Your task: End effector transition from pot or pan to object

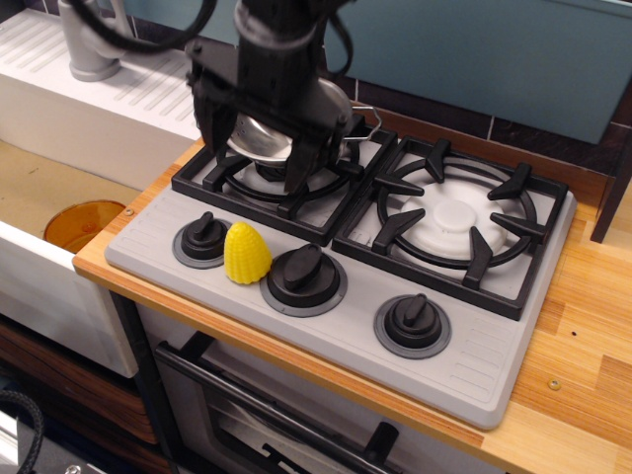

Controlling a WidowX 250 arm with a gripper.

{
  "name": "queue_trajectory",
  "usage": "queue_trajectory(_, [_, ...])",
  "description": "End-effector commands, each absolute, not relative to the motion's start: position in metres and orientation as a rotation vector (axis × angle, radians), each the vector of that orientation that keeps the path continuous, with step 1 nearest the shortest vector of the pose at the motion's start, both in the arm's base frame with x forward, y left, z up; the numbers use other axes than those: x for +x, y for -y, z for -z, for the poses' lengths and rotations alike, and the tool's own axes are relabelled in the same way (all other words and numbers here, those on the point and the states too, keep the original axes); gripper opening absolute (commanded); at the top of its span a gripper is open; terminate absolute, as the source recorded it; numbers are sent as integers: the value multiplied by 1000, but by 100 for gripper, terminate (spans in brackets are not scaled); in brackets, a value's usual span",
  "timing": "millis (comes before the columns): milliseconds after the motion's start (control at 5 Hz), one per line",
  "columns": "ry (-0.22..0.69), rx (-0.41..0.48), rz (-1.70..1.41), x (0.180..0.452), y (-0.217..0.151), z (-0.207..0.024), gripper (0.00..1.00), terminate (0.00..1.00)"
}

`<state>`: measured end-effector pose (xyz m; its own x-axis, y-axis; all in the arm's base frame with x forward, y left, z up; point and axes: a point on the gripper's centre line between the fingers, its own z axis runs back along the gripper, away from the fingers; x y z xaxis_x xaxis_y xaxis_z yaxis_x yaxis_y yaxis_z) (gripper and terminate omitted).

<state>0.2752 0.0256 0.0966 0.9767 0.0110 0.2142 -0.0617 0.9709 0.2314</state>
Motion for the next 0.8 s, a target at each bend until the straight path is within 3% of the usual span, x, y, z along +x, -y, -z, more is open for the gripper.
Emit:
queue_trajectory(0, [327, 199, -63, 277, -30, -78, 100, 0])
queue_trajectory(600, [363, 156, -112, 270, -22, -49, 100, 0])
